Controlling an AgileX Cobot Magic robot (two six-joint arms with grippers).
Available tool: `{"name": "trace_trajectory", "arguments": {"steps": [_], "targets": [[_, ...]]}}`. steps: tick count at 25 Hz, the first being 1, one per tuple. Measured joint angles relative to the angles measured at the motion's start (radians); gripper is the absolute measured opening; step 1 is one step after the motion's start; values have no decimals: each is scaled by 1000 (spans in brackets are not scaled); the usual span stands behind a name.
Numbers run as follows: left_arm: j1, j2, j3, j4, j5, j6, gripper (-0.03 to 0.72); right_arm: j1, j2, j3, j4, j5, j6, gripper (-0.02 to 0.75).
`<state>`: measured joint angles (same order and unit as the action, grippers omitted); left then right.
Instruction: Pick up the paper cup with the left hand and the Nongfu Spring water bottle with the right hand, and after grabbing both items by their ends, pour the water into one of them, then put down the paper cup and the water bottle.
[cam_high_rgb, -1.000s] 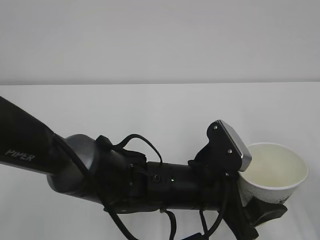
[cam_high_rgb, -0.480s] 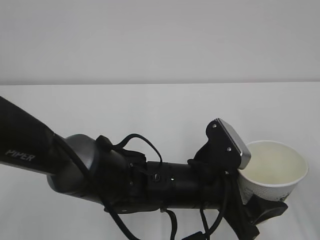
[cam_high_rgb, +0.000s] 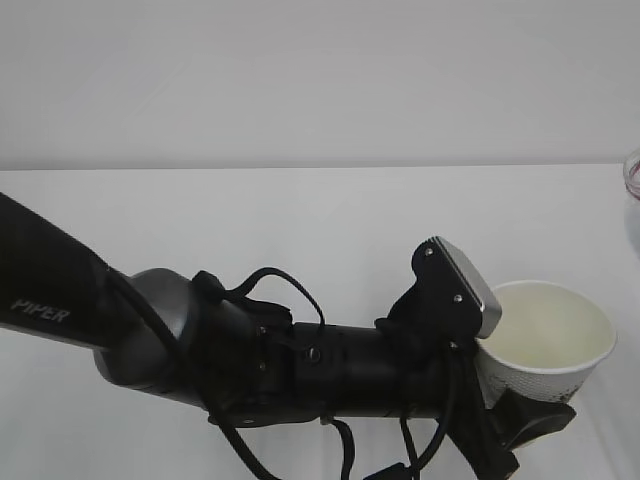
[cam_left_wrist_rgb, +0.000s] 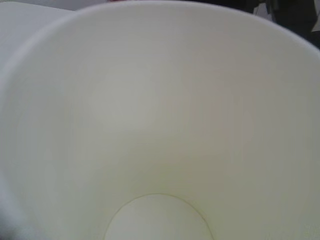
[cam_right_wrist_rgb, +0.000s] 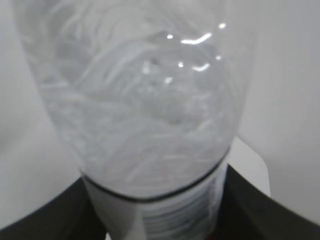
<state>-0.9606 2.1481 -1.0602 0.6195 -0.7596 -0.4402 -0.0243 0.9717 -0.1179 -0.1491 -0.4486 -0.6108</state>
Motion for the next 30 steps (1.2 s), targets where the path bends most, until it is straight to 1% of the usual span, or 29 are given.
{"name": "trace_trajectory", "arguments": {"steps": [6,13,30], "targets": [[0,0,0,0,0,0,547,0,0,0,1,0,-78,415],[0,0,0,0,0,0,547,0,0,0,61,0,-188,415],[0,0,0,0,0,0,546,0,0,0,65,0,-337,415]]}}
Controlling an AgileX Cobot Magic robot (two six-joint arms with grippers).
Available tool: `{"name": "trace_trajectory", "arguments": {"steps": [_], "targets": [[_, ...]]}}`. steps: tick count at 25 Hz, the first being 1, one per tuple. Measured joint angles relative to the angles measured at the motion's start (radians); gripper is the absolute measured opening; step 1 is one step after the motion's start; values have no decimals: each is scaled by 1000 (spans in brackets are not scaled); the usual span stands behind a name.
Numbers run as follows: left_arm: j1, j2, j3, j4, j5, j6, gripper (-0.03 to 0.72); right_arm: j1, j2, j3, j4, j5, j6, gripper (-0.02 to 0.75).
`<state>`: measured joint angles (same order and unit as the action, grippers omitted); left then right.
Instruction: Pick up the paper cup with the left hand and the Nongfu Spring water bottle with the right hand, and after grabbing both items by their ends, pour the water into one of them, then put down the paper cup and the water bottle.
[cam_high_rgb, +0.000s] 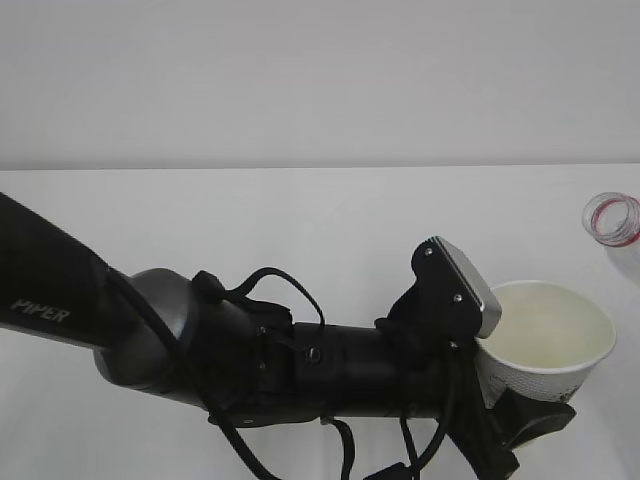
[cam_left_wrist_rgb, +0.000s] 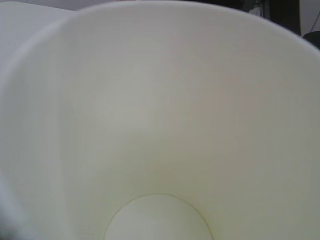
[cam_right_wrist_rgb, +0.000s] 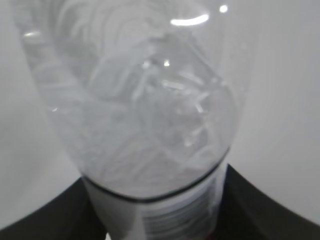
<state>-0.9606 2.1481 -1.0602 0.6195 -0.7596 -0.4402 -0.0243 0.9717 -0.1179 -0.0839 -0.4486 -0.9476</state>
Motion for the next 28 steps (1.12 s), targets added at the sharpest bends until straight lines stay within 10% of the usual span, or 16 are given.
{"name": "trace_trajectory", "arguments": {"steps": [28], "targets": [[0,2,0,-3,-16,0,546,0,0,0,68,0,-213,414]]}}
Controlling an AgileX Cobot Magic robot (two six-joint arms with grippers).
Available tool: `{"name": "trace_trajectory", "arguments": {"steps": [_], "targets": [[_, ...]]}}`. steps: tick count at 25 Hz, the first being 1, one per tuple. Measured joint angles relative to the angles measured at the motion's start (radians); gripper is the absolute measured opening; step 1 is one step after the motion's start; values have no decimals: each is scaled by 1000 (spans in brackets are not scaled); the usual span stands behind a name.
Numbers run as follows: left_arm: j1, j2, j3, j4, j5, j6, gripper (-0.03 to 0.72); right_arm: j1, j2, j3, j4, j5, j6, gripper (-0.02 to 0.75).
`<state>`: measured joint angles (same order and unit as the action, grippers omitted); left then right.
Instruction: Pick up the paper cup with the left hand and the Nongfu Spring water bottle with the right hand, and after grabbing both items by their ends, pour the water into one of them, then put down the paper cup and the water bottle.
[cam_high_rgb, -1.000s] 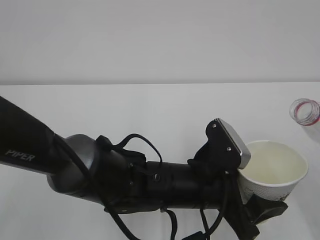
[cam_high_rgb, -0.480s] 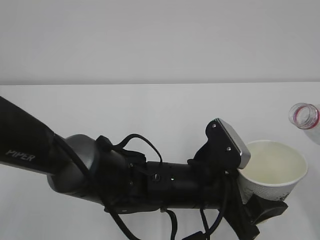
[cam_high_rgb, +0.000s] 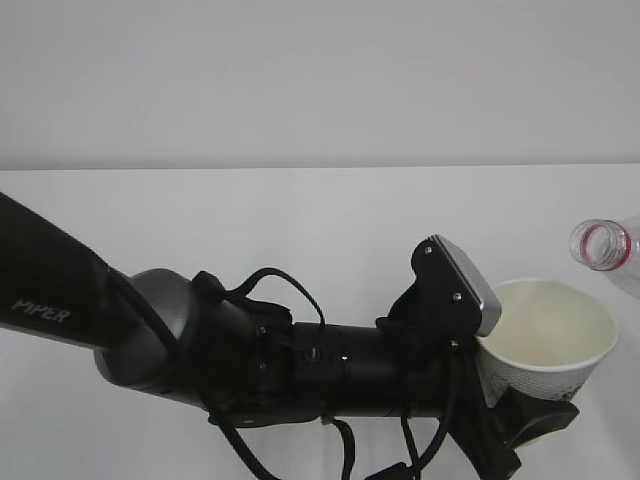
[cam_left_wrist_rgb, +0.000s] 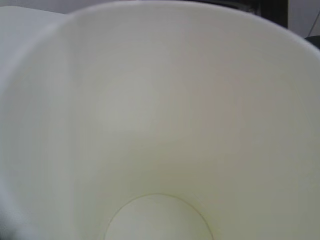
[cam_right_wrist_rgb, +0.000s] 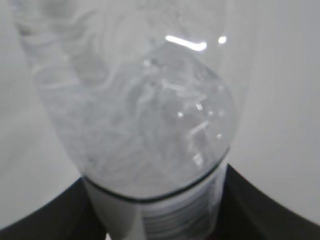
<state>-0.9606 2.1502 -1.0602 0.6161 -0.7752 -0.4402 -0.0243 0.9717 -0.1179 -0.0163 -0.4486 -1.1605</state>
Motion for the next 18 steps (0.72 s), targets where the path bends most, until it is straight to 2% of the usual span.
{"name": "trace_trajectory", "arguments": {"steps": [18], "targets": [[0,0,0,0,-4,-1,546,0,0,0,0,-30,-102,414]]}}
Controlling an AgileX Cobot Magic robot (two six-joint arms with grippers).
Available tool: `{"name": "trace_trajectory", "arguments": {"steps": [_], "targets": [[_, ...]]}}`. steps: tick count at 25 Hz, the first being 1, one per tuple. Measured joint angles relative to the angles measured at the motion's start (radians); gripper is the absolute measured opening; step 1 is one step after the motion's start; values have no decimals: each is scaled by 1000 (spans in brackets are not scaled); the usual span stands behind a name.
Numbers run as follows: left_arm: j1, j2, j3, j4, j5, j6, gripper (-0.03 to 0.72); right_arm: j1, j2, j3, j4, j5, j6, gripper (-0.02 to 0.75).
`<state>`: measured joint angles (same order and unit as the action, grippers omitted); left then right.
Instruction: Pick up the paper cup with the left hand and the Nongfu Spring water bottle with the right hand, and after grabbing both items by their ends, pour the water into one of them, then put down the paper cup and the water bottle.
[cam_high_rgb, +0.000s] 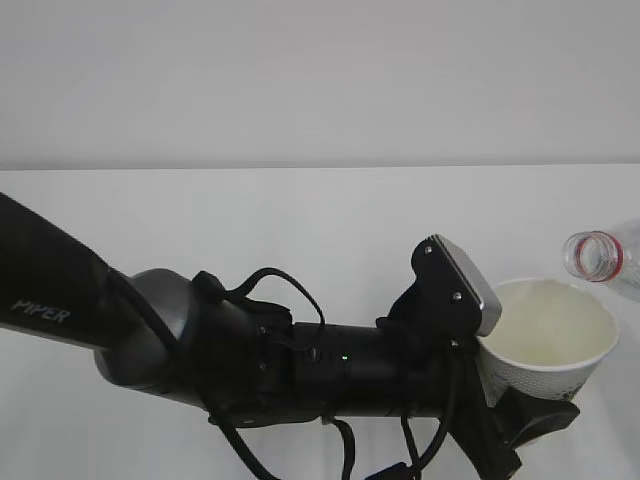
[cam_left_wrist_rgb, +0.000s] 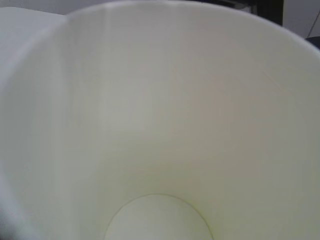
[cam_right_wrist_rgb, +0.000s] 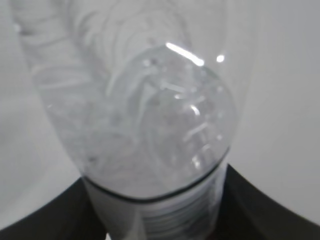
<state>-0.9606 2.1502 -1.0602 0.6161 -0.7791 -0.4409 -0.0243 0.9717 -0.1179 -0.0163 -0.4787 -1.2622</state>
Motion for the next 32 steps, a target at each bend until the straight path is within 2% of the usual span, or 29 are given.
{"name": "trace_trajectory", "arguments": {"steps": [32], "targets": [[0,0,0,0,-2,0,546,0,0,0,4,-100,-114,414]]}}
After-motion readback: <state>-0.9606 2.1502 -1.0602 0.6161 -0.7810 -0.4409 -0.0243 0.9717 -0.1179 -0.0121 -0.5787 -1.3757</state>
